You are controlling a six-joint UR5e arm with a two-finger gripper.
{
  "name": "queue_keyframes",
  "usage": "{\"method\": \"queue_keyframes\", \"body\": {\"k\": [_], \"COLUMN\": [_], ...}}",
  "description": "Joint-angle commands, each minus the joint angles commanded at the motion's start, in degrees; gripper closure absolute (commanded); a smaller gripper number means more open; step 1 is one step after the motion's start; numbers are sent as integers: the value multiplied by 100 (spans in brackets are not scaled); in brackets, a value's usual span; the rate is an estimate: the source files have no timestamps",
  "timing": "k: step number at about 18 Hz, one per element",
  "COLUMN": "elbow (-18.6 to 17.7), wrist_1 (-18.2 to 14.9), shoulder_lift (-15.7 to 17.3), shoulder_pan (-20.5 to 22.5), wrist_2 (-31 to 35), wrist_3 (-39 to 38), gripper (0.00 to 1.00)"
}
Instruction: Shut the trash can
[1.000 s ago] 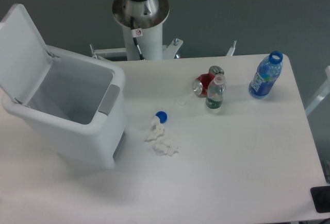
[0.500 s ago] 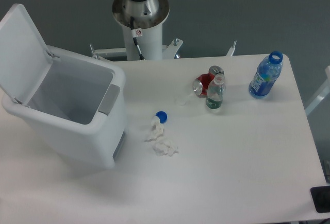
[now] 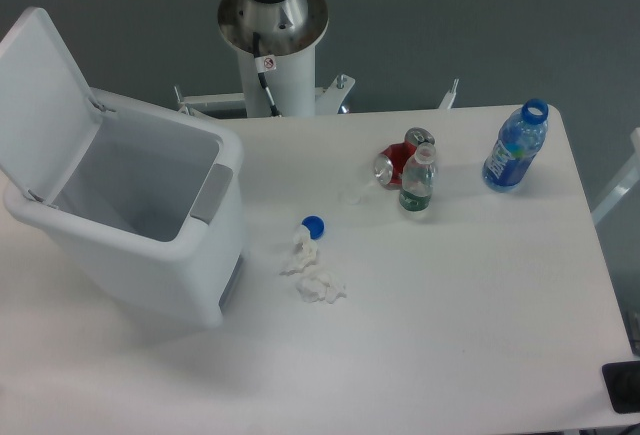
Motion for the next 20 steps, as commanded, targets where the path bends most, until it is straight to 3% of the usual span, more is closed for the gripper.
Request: {"method": "queue_keyframes", "body": {"k": [20], "elbow": [-185], "wrist_1": [-53], "shoulder_lift": [79], "shoulder_pan": [158], "wrist_2": [475], "wrist_3": [176], "gripper": [67]}}
